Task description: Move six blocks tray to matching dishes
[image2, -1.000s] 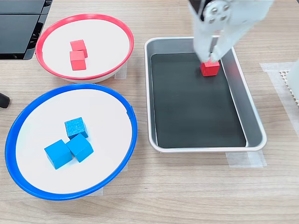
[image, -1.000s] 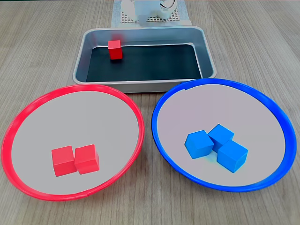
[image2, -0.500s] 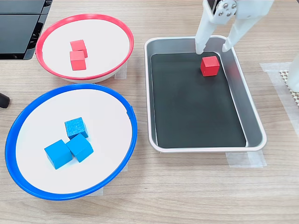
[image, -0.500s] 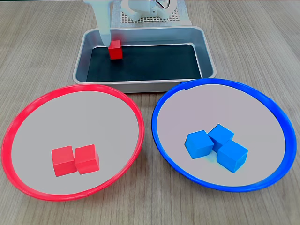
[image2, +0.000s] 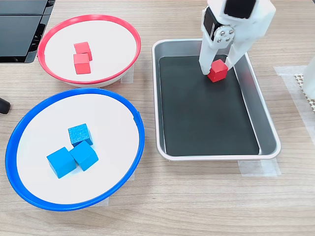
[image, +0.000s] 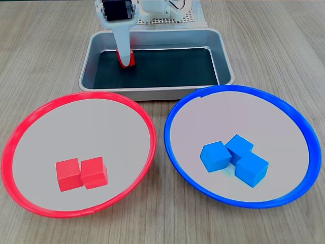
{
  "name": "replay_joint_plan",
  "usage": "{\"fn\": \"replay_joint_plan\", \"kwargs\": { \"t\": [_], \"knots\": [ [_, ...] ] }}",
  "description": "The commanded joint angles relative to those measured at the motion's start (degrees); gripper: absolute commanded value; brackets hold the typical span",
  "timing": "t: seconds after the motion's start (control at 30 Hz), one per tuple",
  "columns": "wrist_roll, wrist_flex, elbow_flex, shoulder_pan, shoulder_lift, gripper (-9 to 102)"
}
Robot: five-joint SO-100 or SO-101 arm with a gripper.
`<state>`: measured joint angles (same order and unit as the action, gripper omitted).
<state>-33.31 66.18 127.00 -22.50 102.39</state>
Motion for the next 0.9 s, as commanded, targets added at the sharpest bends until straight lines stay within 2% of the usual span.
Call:
{"fn": "replay_joint_plan", "kwargs": {
  "t": [0.0, 0.1, 0.2, 0.27, 0.3, 0.37, 0.47, 0.6, 0.7, 0.87],
  "knots": [
    [0.7, -0.53, -1.23, 0.79, -0.18, 9],
    [0.26, -0.09, -1.76, 1.85, -0.26, 1],
    [2.55, 6.24, -6.77, 4.31, 0.7, 0],
    [7.73, 11.43, -12.92, 6.94, 1.41, 0],
    [15.29, 15.03, -20.39, 9.76, 1.49, 0],
    [24.79, 16.96, -30.85, 12.39, 0.18, 0],
    [35.68, 13.36, -41.22, 13.36, -2.64, 0],
    [42.71, 1.85, -47.9, 10.81, -7.82, 1],
    [41.13, -6.24, -46.67, 8.53, -11.78, 2],
    [37.97, -13.18, -41.92, 5.36, -16.52, 19]
  ]
}}
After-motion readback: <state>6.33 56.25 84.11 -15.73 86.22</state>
